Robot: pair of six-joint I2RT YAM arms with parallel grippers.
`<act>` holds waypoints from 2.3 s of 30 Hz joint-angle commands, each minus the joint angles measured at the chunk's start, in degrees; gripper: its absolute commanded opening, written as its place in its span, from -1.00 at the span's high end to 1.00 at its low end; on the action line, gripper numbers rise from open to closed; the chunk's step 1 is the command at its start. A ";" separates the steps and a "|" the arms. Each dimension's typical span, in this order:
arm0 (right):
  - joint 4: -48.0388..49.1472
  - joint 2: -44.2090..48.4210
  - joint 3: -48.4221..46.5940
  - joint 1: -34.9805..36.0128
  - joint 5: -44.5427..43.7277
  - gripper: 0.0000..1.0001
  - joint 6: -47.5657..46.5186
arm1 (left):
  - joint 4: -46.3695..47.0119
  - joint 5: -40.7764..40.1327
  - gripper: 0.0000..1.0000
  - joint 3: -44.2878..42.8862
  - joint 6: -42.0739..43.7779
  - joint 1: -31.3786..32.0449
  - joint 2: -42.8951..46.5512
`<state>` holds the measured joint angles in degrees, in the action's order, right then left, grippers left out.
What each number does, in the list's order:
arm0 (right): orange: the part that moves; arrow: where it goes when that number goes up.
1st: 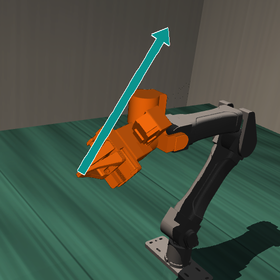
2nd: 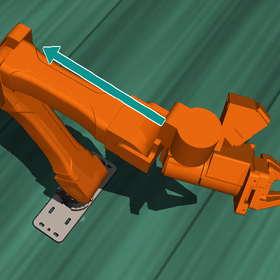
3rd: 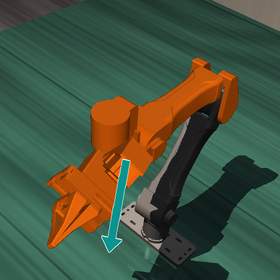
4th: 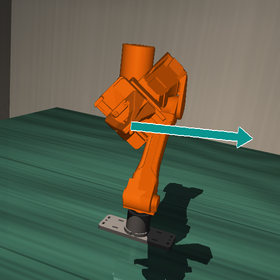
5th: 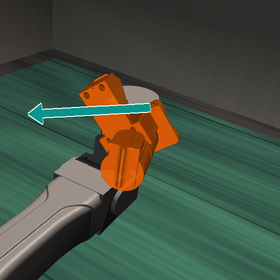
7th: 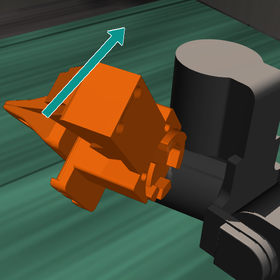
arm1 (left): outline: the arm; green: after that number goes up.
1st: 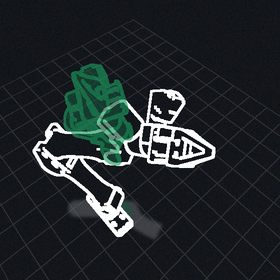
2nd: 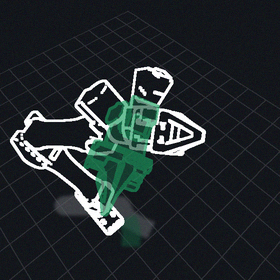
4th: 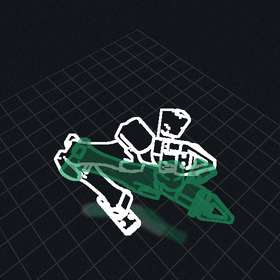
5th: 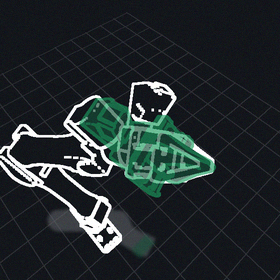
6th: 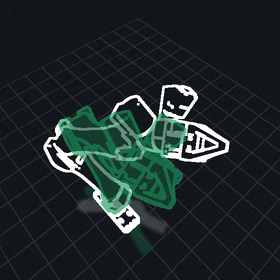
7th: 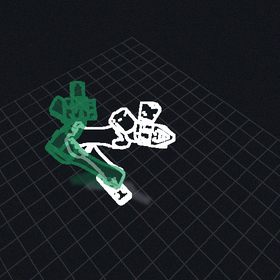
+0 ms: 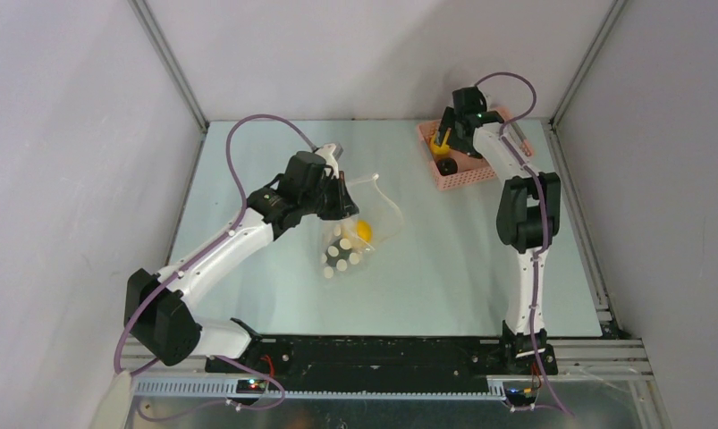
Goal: Place the food in the zip-top bag and seal the zipper
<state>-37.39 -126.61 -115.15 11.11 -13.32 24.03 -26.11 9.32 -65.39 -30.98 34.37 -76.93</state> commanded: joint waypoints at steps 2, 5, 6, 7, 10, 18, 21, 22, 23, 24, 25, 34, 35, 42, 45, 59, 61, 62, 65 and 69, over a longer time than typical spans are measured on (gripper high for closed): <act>-1.58 -2.66 -2.25 -0.02 -0.86 -0.80 2.15 | 2.24 0.72 1.00 0.52 1.19 0.24 1.46; -1.97 -4.09 -2.35 0.19 0.63 -0.77 2.77 | 2.34 0.37 1.00 1.00 1.04 0.28 1.88; -2.16 -4.86 -2.35 0.33 0.78 -0.76 2.81 | 2.40 0.23 1.00 1.21 0.98 0.27 1.96; -2.29 -5.26 -2.40 0.32 1.07 -0.75 2.92 | 2.45 0.12 1.00 1.31 0.81 0.26 2.07; -3.60 -7.12 -2.79 0.47 0.73 -0.73 3.62 | 2.42 -0.27 1.00 1.56 0.69 0.26 2.41; -4.58 -9.89 -3.25 0.55 1.63 -0.65 4.86 | 2.36 -0.03 1.00 1.07 0.67 0.24 1.40; -4.65 -10.86 -3.77 0.48 1.65 -0.58 4.97 | 2.77 0.09 1.00 1.14 0.61 0.26 1.07; -4.77 -11.08 -4.20 0.44 1.75 -0.56 5.10 | 2.79 0.19 1.00 1.14 0.60 0.26 1.07; -4.86 -11.37 -4.33 0.43 2.00 -0.50 5.08 | 2.90 0.27 1.00 1.14 0.59 0.26 1.08; -4.87 -11.42 -4.50 0.42 2.58 -0.47 5.24 | 2.95 0.28 1.00 1.18 0.53 0.26 1.08; -4.89 -11.57 -4.53 0.43 3.06 -0.38 5.28 | 3.01 0.31 1.00 1.10 0.51 0.26 1.08; -5.85 -8.44 -3.77 0.29 2.91 0.68 7.06 | 2.82 -0.38 1.00 0.97 0.72 0.21 1.16; -5.77 -8.07 -3.63 0.30 2.94 0.76 7.08 | 2.78 -0.41 1.00 0.96 0.74 0.27 1.10; -1.02 -0.55 -0.43 0.25 0.51 1.00 5.74 | 2.65 -0.82 1.00 0.71 0.65 0.25 1.06; 2.21 4.96 3.07 -0.01 -0.41 1.00 4.66 | 2.78 -0.95 1.00 0.62 0.58 0.24 1.30; 13.38 24.04 15.88 -1.02 5.18 1.00 0.53 | 3.37 -0.47 1.00 0.07 -0.34 0.20 1.17; 14.70 27.32 18.70 -0.62 8.44 1.00 0.92 | 3.39 -0.37 1.00 -0.14 -0.65 0.25 1.17; 15.41 29.98 21.39 -0.33 11.35 1.00 0.73 | 3.42 -0.41 1.00 -0.25 -0.70 0.26 1.16; 19.48 35.73 29.42 1.47 21.02 1.00 -0.02 | 3.26 -0.79 1.00 -0.65 -0.68 0.23 1.17; 24.22 43.80 38.15 7.13 29.67 1.00 -1.41 | 2.67 -1.00 1.00 -1.24 -0.45 0.21 1.01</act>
<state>-21.02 -90.50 -83.15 12.99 3.33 24.80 -24.60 9.13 -63.79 -31.48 34.37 -76.82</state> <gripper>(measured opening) 0.581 0.005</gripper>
